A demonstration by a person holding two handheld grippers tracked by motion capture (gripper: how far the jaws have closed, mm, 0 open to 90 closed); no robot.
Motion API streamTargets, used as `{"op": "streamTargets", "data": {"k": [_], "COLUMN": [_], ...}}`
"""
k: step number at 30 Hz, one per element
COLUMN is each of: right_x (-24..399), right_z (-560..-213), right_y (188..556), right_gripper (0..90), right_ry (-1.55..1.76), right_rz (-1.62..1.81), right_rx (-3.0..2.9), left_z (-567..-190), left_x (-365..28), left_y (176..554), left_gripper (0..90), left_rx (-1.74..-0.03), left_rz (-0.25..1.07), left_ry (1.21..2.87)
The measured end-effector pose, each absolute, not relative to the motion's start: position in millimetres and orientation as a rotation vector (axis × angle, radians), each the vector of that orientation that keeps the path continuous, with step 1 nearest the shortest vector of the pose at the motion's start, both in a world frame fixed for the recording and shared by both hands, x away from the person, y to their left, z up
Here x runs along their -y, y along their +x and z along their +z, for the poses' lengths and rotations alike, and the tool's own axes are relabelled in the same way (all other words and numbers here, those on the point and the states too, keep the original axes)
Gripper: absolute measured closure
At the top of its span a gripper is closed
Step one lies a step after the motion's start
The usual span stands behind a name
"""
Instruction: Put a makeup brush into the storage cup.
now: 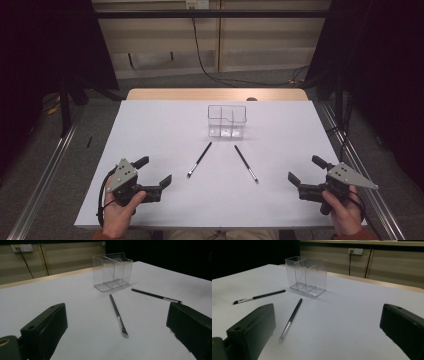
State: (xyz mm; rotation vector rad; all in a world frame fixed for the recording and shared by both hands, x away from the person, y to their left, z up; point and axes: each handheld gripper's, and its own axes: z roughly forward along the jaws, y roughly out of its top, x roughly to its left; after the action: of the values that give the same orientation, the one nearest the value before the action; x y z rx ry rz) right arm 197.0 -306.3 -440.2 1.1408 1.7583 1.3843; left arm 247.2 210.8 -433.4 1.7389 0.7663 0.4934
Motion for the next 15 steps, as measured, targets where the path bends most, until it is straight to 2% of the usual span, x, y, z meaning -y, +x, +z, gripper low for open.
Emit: {"op": "streamTargets", "data": {"k": [15], "right_x": [305], "right_z": [-440], "right_y": [197], "right_gripper": [0.0], "right_ry": [1.135], "right_rz": [1.393], "right_rx": [-1.762], "left_z": [-427], "left_x": [-191], "left_y": [262], "left_gripper": [3.6], "left_rx": [-0.725], "left_rz": [0.456], "left_ry": [1.742]}}
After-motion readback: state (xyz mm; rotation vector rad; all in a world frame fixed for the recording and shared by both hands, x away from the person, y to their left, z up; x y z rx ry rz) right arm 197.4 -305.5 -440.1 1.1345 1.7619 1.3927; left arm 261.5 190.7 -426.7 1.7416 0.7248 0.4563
